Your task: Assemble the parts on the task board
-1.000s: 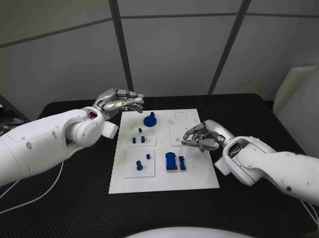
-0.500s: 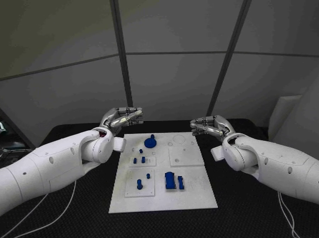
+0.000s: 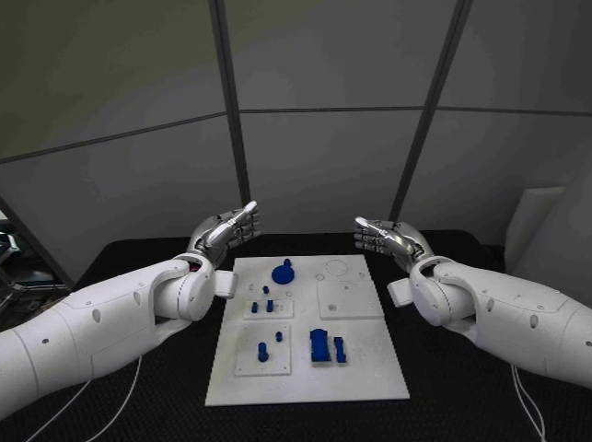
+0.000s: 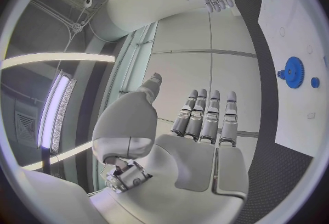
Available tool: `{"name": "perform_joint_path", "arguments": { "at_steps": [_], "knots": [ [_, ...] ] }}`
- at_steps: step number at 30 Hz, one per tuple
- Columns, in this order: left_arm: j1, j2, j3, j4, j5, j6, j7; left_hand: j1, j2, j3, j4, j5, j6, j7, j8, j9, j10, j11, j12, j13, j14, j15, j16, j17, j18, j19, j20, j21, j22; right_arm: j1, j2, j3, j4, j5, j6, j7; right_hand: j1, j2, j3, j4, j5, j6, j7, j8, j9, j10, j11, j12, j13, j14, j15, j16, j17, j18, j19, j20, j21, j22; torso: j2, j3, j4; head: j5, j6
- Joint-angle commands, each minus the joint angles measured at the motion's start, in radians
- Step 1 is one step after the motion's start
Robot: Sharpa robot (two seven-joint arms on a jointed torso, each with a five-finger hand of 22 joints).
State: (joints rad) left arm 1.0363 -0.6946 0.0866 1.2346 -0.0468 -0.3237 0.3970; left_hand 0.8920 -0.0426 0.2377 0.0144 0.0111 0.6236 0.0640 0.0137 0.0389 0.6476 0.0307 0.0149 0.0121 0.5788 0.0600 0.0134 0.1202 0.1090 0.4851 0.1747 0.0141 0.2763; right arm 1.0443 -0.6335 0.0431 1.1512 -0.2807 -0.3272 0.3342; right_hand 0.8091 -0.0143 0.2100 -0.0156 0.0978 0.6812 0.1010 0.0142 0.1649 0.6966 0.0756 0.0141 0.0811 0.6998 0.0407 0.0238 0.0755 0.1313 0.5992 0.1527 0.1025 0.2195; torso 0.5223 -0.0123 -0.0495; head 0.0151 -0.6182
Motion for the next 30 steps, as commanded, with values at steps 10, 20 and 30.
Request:
{"name": "perform_joint_path", "arguments": {
  "at_steps": [10,20,30],
  "knots": [
    [0.011,-0.068,-0.068,0.266,0.038,-0.364,0.102,-0.473,0.043,-0.126,-0.014,-0.011,-0.331,-0.064,-0.014,-0.039,-0.344,-0.031,-0.015,-0.012,-0.307,-0.06,-0.013,-0.12,-0.034,-0.257,-0.093,-0.014,-0.147,0.005,-0.112,-0.033,0.323,0.224,-0.353,0.15,-0.42,0.014,-0.109,0.016,-0.098,-0.354,-0.101,-0.014,-0.085,-0.362,-0.076,-0.014,-0.081,-0.363,-0.041,-0.024,-0.076,-0.061,-0.311,-0.079,-0.103,-0.114,0.022,0.0123,0.0495,-0.015,0.018],
    [0.014,-0.085,-0.087,0.335,0.047,-0.446,0.123,-0.616,0.043,-0.163,-0.014,-0.011,-0.43,-0.064,-0.014,-0.039,-0.447,-0.031,-0.015,-0.012,-0.399,-0.06,-0.013,-0.12,-0.109,-0.336,-0.175,-0.014,-0.191,0.006,-0.147,-0.043,0.419,0.281,-0.443,0.186,-0.555,0.014,-0.21,0.016,-0.098,-0.468,-0.101,-0.014,-0.165,-0.478,-0.076,-0.014,-0.081,-0.48,-0.041,-0.024,-0.076,-0.131,-0.41,-0.153,-0.103,-0.22,0.022,0.0123,0.0495,-0.015,0.018],
    [0.014,-0.085,-0.087,0.335,0.047,-0.446,0.123,-0.708,0.043,-0.238,-0.014,-0.011,-0.495,-0.064,-0.014,-0.039,-0.515,-0.031,-0.015,-0.012,-0.46,-0.06,-0.013,-0.12,-0.109,-0.383,-0.175,-0.014,-0.276,0.006,-0.147,-0.043,0.419,0.281,-0.443,0.186,-0.638,0.014,-0.21,0.016,-0.098,-0.538,-0.101,-0.014,-0.165,-0.55,-0.076,-0.014,-0.081,-0.553,-0.041,-0.024,-0.076,-0.131,-0.472,-0.153,-0.103,-0.22,0.022,0.0123,0.0495,-0.015,0.018]
  ]
}}
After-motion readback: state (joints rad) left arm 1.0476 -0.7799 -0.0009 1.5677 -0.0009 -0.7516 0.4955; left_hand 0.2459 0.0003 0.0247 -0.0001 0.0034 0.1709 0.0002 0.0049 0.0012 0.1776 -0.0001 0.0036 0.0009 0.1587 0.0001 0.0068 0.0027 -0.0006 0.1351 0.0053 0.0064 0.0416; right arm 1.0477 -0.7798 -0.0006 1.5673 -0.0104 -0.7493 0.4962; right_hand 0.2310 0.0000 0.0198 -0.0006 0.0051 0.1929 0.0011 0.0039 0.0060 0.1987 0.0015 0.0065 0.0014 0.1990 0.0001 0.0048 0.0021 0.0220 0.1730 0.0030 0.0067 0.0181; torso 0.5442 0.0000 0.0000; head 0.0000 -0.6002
